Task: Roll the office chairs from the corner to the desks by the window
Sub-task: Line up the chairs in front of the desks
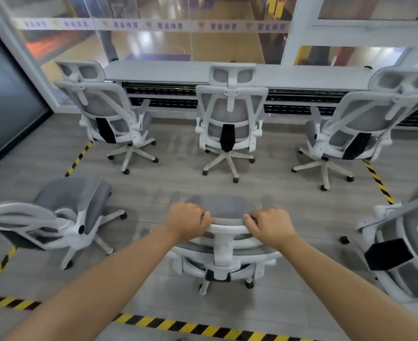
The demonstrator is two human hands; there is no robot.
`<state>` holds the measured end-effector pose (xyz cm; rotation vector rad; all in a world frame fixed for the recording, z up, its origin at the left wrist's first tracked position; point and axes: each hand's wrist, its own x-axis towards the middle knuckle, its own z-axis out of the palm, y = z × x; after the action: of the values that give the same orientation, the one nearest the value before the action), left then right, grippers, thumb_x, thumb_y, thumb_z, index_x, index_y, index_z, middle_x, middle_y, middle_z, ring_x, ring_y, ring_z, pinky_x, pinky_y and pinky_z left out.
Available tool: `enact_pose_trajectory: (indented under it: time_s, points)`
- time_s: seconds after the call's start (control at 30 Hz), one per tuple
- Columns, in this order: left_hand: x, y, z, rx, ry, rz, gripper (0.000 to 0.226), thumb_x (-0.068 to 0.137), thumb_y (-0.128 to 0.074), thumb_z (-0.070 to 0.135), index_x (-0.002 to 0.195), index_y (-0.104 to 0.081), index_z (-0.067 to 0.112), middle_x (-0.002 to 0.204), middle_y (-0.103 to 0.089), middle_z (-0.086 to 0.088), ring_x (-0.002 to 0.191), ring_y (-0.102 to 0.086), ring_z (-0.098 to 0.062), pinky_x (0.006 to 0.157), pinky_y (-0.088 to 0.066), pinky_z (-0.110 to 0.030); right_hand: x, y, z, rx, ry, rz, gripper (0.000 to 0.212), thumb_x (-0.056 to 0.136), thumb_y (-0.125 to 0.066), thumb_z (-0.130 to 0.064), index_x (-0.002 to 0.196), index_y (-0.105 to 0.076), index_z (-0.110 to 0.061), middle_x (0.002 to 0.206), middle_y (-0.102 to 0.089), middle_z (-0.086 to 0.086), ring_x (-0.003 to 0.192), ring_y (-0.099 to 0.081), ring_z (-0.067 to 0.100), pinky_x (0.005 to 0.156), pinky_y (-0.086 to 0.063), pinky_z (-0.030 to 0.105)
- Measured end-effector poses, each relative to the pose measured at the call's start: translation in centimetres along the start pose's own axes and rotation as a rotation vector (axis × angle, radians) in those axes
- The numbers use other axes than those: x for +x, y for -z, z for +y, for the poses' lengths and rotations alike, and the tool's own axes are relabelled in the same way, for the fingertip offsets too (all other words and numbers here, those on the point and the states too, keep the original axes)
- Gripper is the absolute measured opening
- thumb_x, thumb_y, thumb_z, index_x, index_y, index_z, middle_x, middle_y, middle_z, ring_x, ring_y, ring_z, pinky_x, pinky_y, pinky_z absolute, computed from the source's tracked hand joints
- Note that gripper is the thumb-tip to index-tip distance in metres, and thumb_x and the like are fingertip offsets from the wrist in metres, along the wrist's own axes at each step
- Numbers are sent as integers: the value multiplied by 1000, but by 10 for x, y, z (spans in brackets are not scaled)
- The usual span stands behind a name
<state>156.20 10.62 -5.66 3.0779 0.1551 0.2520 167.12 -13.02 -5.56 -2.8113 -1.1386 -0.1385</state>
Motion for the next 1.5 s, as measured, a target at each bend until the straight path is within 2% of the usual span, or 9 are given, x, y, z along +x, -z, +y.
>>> enact_pose_trajectory:
  time_s: [0.1,0.27,0.4,0.5,0.73,0.9,1.2,1.33,1.5]
  points:
    - [-4,2,4,55,35,30,67,83,-10,49,68,-63,13,67,-65,-5,61,-59,-28,52,-28,-28,4,4,-3,28,-9,-51,57,93,-25,-54,68,-62,-19,57,-58,-1,56,-54,20,50,-35,28]
    - [-3,4,3,75,52,1,69,82,-9,54,68,-63,13,67,-65,-4,62,-59,-27,51,-27,-28,10,9,-14,29,-42,-150,53,95,-30,-54,67,-61,-22,61,-57,-1,62,-50,24,54,-31,31]
    - [4,6,-5,62,-1,13,64,85,-14,51,62,-60,12,61,-62,-4,53,-49,-24,47,-22,-27,14,8,-18,37,-73,-138,52,96,-31,-52,66,-59,-19,56,-52,0,60,-49,24,54,-34,30]
    - [8,-1,-15,48,-9,17,56,86,-25,49,54,-53,13,51,-56,-3,44,-41,-22,44,-17,-22,16,5,-21,31,-86,-98,51,95,-34,-49,68,-61,-16,51,-46,0,56,-47,24,50,-27,29]
    - [22,-9,-32,33,15,23,51,83,-32,49,54,-54,14,50,-56,-3,44,-53,-27,46,-19,-22,29,-2,-26,57,-109,-69,53,89,-27,-52,68,-60,-16,55,-55,2,55,-48,23,49,-28,28]
    - [30,-8,-39,27,30,28,52,84,-32,49,50,-49,13,43,-47,-1,37,-40,-21,44,-10,-20,43,-5,-26,61,-109,-48,54,89,-27,-51,66,-59,-15,53,-54,3,52,-47,22,47,-26,27]
    - [42,-10,-45,14,49,61,51,82,-34,48,49,-49,13,41,-45,0,37,-34,-21,44,-17,-18,61,-5,-24,85,-94,-62,53,89,-29,-48,59,-53,-11,45,-40,0,45,-37,20,46,-26,26]
    - [45,-10,-41,14,60,77,50,82,-36,47,48,-49,13,39,-42,1,36,-30,-19,45,-16,-16,62,-6,-16,91,-94,-49,59,85,-20,-53,61,-54,-12,49,-51,4,46,-43,22,47,-28,26]
    - [49,-12,-32,12,84,76,49,81,-36,48,49,-52,15,41,-45,3,37,-35,-19,46,-16,-17,66,-5,-5,76,-74,-60,60,83,-18,-54,63,-55,-11,49,-49,3,47,-42,22,46,-27,27]
